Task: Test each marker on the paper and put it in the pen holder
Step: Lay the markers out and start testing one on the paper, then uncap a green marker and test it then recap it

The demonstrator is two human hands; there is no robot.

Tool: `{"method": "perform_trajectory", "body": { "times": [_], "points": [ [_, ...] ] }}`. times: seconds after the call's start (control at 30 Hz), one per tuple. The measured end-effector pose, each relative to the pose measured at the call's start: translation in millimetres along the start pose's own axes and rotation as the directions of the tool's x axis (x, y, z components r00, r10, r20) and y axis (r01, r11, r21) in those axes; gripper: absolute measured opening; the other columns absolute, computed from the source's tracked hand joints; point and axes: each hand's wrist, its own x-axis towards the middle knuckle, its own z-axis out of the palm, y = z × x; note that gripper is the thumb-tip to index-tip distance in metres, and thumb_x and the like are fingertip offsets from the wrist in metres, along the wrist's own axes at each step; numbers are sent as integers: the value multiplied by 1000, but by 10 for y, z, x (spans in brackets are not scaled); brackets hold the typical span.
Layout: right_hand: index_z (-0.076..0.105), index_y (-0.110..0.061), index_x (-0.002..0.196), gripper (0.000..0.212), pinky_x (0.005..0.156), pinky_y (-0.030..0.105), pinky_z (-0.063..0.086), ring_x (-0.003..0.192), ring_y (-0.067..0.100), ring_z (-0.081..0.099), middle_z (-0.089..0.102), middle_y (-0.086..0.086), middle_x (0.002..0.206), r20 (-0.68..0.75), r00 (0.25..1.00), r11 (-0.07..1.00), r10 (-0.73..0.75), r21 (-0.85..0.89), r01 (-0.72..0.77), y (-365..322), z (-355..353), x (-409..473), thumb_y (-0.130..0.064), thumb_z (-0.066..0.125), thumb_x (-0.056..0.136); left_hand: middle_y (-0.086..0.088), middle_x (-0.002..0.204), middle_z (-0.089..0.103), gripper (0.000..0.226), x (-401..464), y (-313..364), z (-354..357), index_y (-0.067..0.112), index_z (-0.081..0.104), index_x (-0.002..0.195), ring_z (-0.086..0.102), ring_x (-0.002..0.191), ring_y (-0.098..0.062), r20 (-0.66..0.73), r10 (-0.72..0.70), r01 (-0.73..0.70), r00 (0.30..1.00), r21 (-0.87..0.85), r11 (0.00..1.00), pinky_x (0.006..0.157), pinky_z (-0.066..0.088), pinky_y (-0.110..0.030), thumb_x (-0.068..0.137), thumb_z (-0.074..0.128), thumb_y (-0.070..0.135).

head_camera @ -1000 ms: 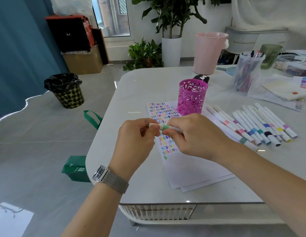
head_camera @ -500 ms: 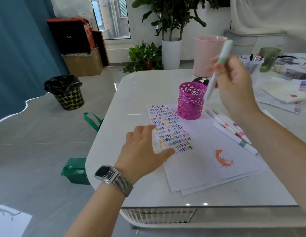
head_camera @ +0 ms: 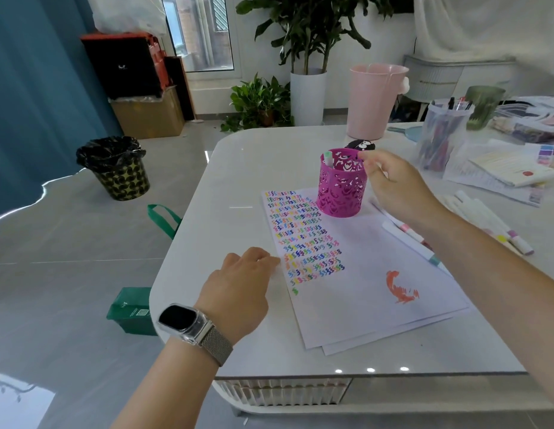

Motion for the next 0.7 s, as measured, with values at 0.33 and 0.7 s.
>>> {"method": "perform_trajectory", "body": {
  "times": [0.33, 0.7],
  "points": [
    [68, -13, 106, 27, 86, 35, 51, 98, 25, 62, 67, 7, 107, 235, 917, 839, 323, -520, -163, 382, -371, -478, -6, 68, 80, 10, 141, 33, 53, -46, 70, 22, 31, 31, 142, 35, 122, -20, -1, 6, -6, 1000, 37, 999, 95, 42, -33, 94, 39, 9],
    [53, -3, 98, 9, 66, 32, 49, 75, 26, 59, 50, 9, 95, 62, 996, 986, 60, -161, -49, -101, -127, -790, -11, 51, 94, 10, 132, 46, 48, -138, 165, -99, 26, 39, 137, 53, 112, -11, -257, 59, -91, 964, -116, 989, 91, 47, -29, 93, 48, 42]
  ]
}}
